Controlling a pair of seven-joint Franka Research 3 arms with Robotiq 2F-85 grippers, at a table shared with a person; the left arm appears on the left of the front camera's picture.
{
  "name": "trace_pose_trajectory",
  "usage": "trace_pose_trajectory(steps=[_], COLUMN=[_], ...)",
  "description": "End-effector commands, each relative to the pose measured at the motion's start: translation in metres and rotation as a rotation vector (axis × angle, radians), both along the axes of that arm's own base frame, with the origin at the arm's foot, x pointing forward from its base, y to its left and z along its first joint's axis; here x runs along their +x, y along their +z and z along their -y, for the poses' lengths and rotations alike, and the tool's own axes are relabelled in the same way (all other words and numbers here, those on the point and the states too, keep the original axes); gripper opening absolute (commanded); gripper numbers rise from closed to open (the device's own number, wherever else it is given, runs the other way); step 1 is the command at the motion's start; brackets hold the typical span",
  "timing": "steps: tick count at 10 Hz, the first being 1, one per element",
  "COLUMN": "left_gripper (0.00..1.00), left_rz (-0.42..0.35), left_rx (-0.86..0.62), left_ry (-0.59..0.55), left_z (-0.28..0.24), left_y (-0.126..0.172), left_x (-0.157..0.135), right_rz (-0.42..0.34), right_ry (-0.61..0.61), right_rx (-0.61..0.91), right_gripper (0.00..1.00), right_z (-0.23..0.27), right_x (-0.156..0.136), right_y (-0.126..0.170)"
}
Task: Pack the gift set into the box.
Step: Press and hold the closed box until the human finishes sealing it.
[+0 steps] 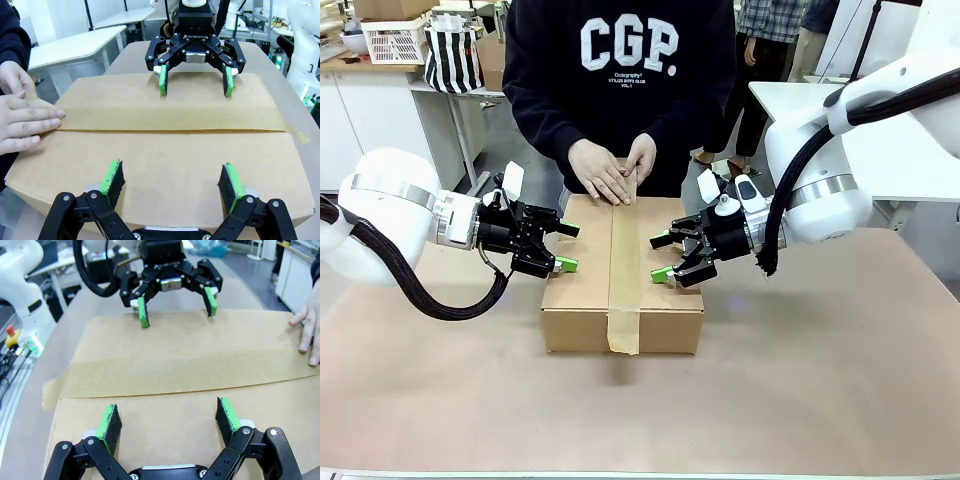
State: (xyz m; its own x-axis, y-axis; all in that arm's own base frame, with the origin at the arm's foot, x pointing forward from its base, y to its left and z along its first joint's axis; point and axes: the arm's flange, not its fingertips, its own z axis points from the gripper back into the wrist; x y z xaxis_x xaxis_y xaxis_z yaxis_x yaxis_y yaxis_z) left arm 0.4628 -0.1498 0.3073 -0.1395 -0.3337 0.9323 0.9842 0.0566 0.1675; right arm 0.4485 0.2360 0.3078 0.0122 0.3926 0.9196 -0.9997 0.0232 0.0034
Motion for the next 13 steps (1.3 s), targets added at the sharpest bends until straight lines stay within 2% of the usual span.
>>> trace_pose_trajectory(steps=[1,13], left_gripper=[1.00,1.00], left_rz=[0.000,0.000], left_rx=[0.003,0.003], left_ry=[-0.005,-0.005], left_z=[-0.0011,-0.0011], left_y=[-0.0017,-0.0017], left_x=[-0.0007,-0.0007], right_rz=[0.016,0.016], right_ry=[0.005,0.005], right_rx=[-0.004,-0.004], right_gripper=[1.00,1.00], right_z=[0.0003,0.0003], right_x=[-0.0004,-0.0004], right_y=[-0.0015,-0.0015])
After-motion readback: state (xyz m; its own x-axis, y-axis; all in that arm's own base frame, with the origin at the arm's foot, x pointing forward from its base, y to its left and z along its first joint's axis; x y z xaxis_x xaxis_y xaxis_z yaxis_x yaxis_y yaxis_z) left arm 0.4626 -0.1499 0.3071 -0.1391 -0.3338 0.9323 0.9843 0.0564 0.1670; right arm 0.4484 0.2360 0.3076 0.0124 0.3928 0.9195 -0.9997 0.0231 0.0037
